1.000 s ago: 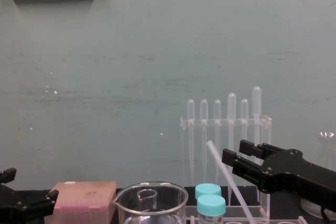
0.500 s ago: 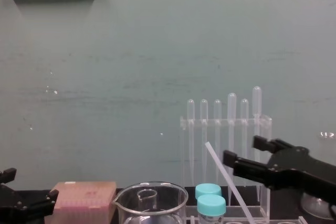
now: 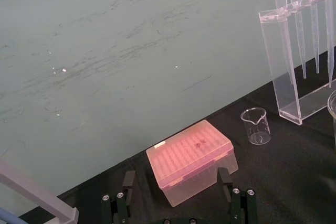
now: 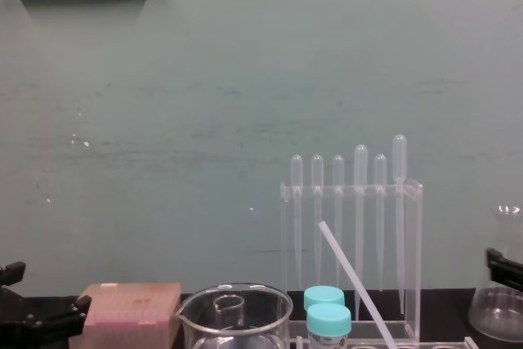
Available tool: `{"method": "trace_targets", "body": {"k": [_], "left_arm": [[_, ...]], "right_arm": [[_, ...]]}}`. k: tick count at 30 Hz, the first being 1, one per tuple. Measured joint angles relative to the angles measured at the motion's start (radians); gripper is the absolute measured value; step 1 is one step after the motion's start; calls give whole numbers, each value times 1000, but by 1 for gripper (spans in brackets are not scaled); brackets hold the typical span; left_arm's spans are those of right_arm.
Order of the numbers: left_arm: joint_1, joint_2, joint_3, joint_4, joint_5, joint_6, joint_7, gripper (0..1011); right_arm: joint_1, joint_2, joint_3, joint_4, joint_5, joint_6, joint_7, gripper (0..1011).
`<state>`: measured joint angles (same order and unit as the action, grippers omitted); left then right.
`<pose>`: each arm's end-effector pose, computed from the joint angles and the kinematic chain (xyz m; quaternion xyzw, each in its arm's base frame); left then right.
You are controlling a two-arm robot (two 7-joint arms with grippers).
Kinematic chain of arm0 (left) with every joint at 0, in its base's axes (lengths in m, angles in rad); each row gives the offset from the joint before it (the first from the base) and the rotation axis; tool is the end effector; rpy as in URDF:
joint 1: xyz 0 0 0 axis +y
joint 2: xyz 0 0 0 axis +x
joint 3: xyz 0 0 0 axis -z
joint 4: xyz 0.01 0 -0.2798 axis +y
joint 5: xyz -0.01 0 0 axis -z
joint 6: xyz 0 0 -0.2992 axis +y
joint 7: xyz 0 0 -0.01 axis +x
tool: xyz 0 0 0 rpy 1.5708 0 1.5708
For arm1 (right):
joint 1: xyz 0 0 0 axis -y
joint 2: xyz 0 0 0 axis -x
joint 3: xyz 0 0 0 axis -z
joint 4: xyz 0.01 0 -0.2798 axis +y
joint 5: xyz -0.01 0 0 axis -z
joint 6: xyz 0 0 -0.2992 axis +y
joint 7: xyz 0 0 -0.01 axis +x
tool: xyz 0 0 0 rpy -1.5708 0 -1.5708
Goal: Pick up the stirring rod with one hand, then place it down.
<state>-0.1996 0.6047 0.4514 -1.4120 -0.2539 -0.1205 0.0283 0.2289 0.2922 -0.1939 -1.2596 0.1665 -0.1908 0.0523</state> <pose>0.3474 0.0794 -0.2922 0.1415 -0.1325 0.5799 0.7913 0.3752 -0.0547 -0.3055 -0.0316 -0.0797 -0.6437 0.7605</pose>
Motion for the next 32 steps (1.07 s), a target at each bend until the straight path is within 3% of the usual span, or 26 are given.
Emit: {"method": "trace_targets", "body": {"k": [6,32], "left_arm": [[0,0,0,0,0,0,0,1000],[0,0,0,0,0,0,0,1000]], "right_arm": [[-7,-14,27,11,-25,40,-45,1003],[-8,-11,25,8,-25,37,-50,1003]]}}
